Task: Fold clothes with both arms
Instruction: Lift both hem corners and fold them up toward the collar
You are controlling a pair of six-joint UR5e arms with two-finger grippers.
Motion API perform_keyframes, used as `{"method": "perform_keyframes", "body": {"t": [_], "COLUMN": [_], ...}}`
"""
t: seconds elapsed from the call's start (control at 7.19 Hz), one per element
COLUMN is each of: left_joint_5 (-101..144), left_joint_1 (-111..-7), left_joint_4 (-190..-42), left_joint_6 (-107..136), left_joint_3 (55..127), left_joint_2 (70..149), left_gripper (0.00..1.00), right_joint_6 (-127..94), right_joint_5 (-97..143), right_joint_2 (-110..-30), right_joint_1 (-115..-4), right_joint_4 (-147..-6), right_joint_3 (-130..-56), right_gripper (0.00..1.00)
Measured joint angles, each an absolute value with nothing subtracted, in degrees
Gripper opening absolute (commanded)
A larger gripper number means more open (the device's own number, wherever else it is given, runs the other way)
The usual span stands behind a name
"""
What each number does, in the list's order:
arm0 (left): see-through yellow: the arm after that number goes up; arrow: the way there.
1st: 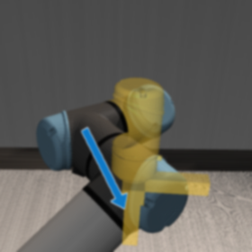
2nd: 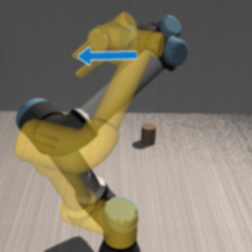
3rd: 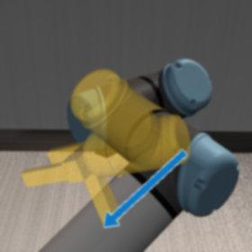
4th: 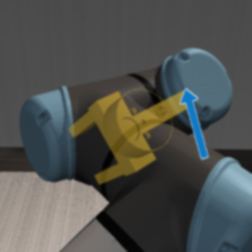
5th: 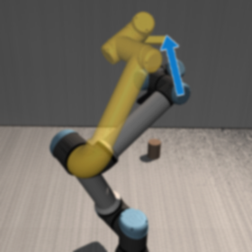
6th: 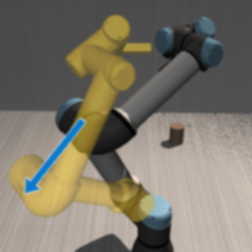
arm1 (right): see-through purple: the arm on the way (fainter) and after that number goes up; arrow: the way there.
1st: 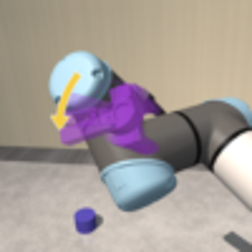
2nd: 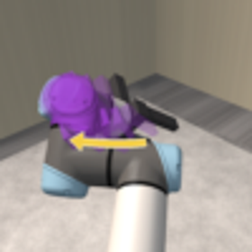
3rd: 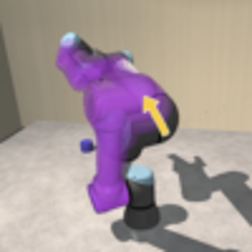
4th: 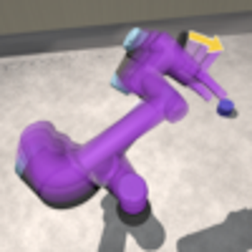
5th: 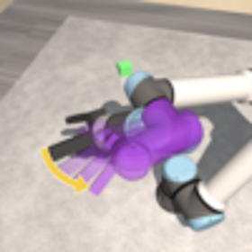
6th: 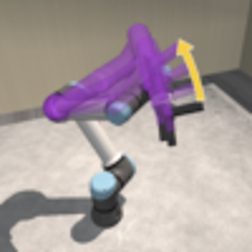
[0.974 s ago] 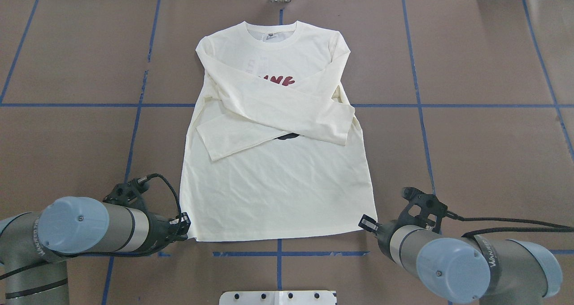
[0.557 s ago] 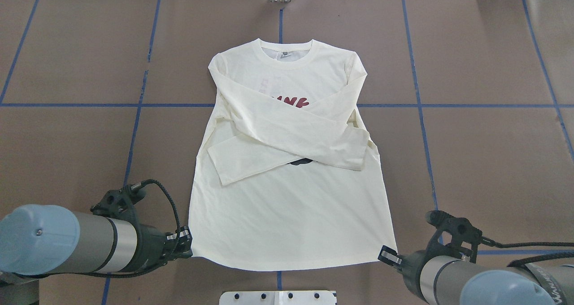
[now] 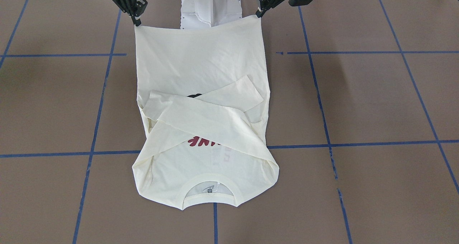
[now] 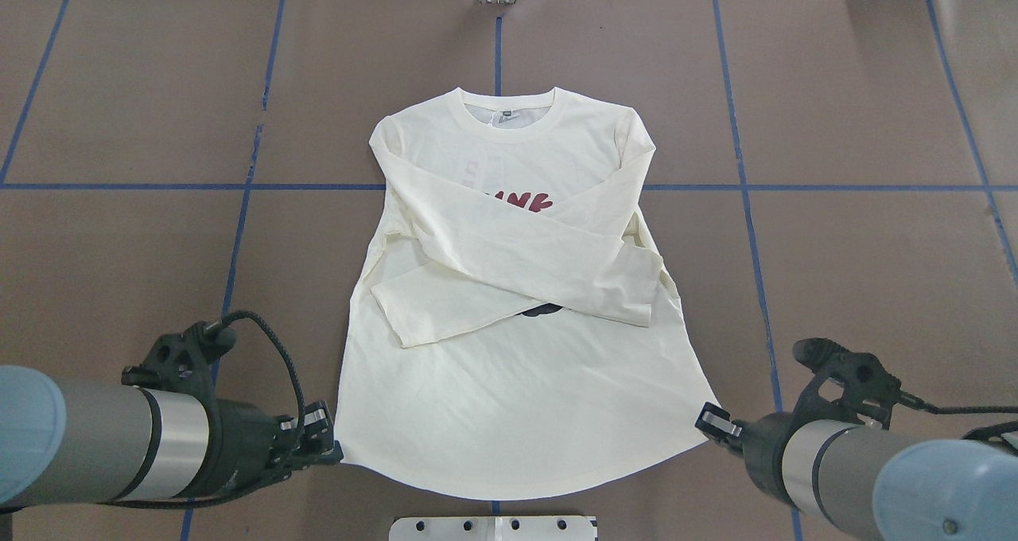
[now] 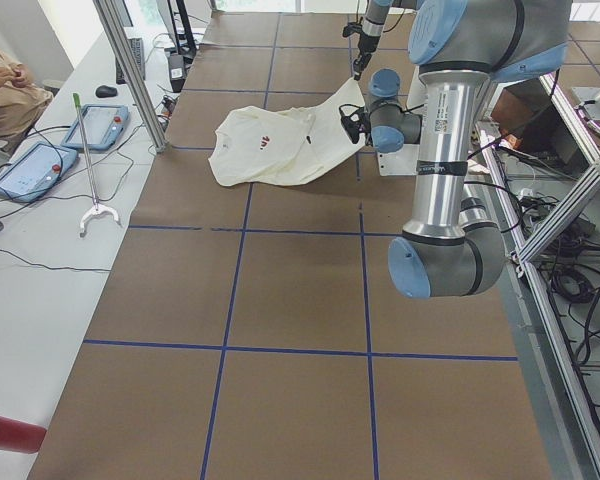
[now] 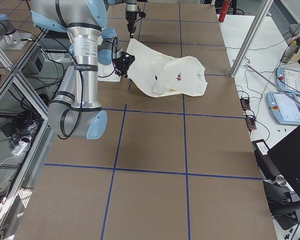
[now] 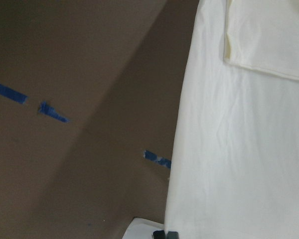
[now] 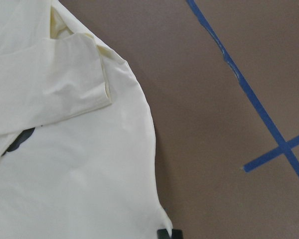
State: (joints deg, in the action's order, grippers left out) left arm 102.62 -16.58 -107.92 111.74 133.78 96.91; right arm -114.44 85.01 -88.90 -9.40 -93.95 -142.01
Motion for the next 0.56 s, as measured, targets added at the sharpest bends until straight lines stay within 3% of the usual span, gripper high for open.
{"method": "perform_keyframes", "body": {"t": [0.28, 0.56], "left_joint_5": [102.6, 102.4], "left_joint_1": [-25.7, -32.8], "left_joint_4": [-103.0, -98.6], "left_joint_6": [103.7, 96.6], "left_joint_3": [128.7, 121.4], "left_joint_2": [105.2, 112.4], "left_gripper": [0.00, 0.00], "right_joint_6": [-107.6, -98.5], "right_joint_5": [92.5, 99.5], "right_joint_2": [-82.6, -75.4], "right_joint_1": [-21.3, -33.2], "right_joint_4": [-94.0, -94.0], "right_joint_3": [-137.0, -127.1], "right_gripper": [0.00, 0.00]}}
